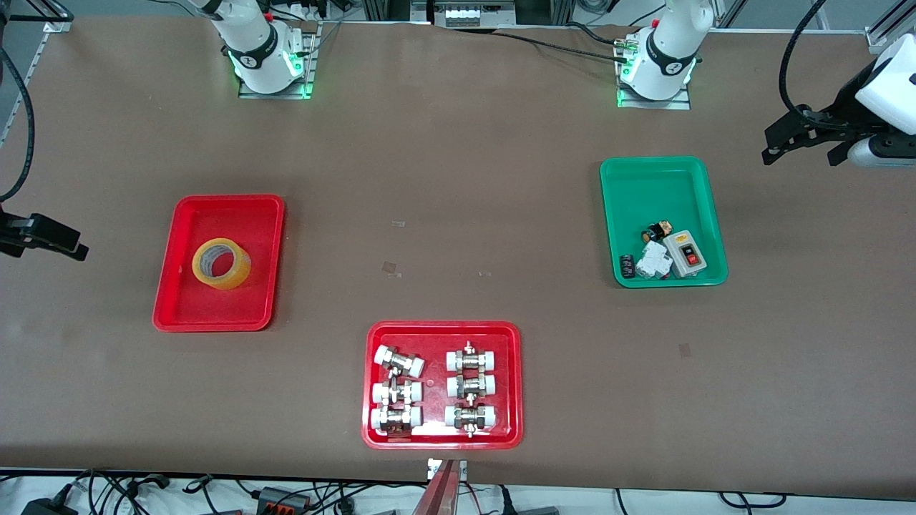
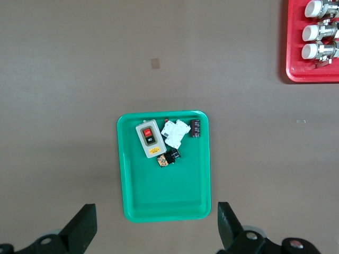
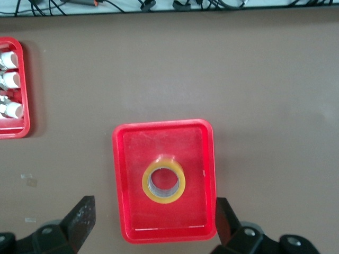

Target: Left arm passes tape to right arm into tray

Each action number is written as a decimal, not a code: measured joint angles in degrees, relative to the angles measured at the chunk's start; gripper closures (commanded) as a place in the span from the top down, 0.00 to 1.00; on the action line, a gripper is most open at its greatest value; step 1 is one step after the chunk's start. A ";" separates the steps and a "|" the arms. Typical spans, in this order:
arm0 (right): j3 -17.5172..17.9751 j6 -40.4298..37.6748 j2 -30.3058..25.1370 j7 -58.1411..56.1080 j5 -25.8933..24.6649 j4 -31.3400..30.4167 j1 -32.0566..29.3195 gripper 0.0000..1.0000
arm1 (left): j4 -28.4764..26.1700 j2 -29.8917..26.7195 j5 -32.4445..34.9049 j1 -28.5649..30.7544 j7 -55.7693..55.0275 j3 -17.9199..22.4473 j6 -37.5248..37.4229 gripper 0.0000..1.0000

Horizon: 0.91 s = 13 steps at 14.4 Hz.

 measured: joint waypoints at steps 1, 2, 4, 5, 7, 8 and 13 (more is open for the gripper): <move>-0.06 0.12 -1.41 0.00 -0.47 -1.70 -0.01 1.00 | 0.00 0.00 0.00 0.00 0.00 -0.05 0.00 1.00; -0.08 0.11 -2.59 -0.24 -0.90 -2.82 -0.01 1.00 | 0.01 0.00 0.00 0.00 0.00 -0.07 0.00 1.00; -0.08 -0.21 -4.38 -0.91 -1.10 -4.17 -0.01 1.00 | 0.01 0.03 0.00 0.00 0.01 -0.01 -0.13 1.00; -0.08 -0.36 -5.11 -1.07 -1.11 -4.83 -0.01 1.00 | 0.01 0.08 0.00 0.00 0.01 -0.01 -0.54 1.00; -0.08 -0.43 -6.73 -1.27 -1.11 -7.27 0.00 1.00 | 0.01 0.24 0.00 -0.02 0.01 -0.15 -1.20 1.00; -0.08 -0.19 -7.97 -1.39 -1.11 -9.41 0.00 1.00 | 0.01 0.29 0.00 -0.03 0.01 -0.20 -1.35 1.00; 0.28 0.95 -14.36 -1.45 -1.11 -17.95 0.11 1.00 | 0.04 0.32 -0.01 -0.46 0.01 -0.31 -1.71 1.00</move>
